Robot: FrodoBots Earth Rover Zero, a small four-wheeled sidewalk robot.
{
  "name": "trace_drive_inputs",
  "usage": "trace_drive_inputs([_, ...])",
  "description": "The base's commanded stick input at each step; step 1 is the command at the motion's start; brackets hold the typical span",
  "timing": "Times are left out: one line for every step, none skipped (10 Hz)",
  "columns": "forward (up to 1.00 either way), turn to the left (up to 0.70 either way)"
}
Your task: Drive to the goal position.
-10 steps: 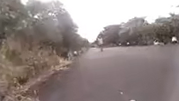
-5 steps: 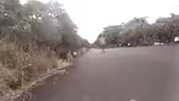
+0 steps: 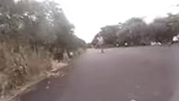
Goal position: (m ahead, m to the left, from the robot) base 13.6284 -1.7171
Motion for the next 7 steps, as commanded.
trace_drive_inputs([0.5, 0.0])
trace_drive_inputs([0.5, 0.0])
trace_drive_inputs([0.5, 0.0])
trace_drive_inputs([0.5, 0.0])
trace_drive_inputs([0.5, 0.0])
trace_drive_inputs([0.5, 0.0])
trace_drive_inputs([0.5, 0.0])
